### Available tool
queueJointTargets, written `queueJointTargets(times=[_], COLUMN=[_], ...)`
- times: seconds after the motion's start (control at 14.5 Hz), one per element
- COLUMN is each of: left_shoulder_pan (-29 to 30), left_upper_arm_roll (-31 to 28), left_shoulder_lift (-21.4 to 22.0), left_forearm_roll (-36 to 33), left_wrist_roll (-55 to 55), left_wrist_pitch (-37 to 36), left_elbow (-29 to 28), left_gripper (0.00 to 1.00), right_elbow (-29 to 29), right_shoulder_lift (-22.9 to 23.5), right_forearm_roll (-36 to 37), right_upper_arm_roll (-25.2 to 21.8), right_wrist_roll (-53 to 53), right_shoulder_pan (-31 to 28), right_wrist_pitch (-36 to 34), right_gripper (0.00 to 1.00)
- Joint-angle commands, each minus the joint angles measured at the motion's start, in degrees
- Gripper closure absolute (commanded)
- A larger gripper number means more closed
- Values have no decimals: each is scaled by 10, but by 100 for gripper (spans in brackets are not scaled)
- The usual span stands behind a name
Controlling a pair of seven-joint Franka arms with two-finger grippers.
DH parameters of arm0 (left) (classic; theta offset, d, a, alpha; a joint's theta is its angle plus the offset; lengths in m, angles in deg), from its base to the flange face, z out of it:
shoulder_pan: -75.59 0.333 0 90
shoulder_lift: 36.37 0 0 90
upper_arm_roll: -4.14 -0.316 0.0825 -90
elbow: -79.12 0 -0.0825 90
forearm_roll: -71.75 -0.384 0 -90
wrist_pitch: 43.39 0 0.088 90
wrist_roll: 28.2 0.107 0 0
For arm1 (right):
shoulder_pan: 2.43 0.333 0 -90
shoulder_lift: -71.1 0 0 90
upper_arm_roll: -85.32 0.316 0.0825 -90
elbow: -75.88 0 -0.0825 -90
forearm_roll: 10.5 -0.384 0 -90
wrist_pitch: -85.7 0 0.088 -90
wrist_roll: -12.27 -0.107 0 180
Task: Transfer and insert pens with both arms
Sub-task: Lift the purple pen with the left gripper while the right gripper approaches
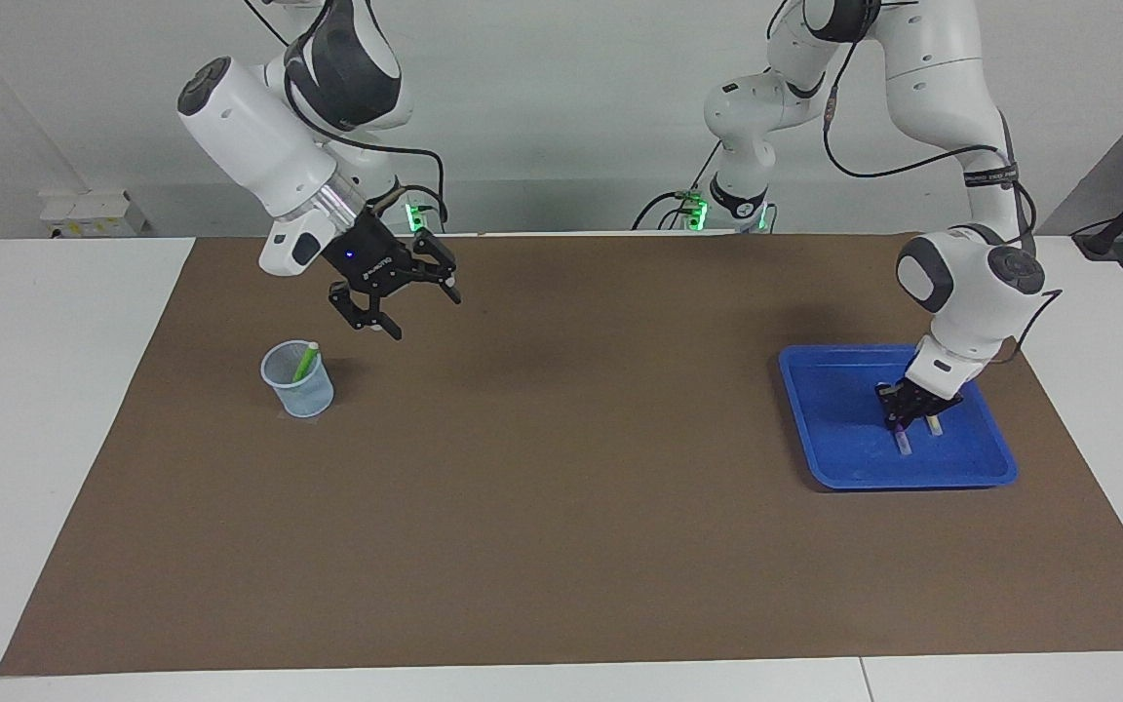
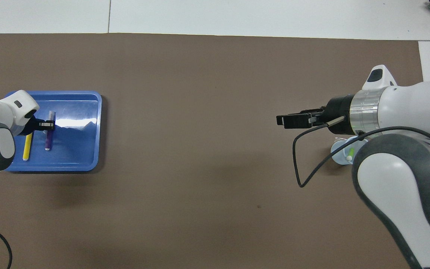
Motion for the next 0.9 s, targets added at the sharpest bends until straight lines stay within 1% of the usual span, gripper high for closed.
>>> queueJointTargets(times=[0.0,0.07,0.21,0.35,0.48,0.55,0.62,0.83], left_shoulder_pan=[0,0,-2,-5,-7,-11,-21,-44], left_upper_arm_roll=[0,0,2,5,19,22,22,22], left_shoulder_lift=[-10,-10,-7,-2,5,9,16,42], left_forearm_roll=[-9,-9,-5,-1,19,33,52,111], left_wrist_roll=[-4,-7,-34,-78,-131,-168,-214,-350], left_wrist_pitch=[6,-1,-31,-110,-202,-232,-249,-263], left_elbow=[6,8,17,54,104,121,128,127], left_gripper=[100,100,100,100,100,100,100,100], right_elbow=[-9,-28,-35,-37,-37,-37,-37,-37], right_shoulder_lift=[16,24,27,26,26,26,26,40], right_forearm_roll=[-16,-17,-26,-78,-82,-83,-86,-89], right_upper_arm_roll=[2,2,2,5,5,5,5,5], right_wrist_roll=[-97,-124,-197,-242,-277,-303,-322,-358], right_shoulder_pan=[36,56,77,103,123,127,138,181], right_wrist_pitch=[89,92,93,99,101,107,119,177], right_gripper=[0,0,0,0,0,0,0,0])
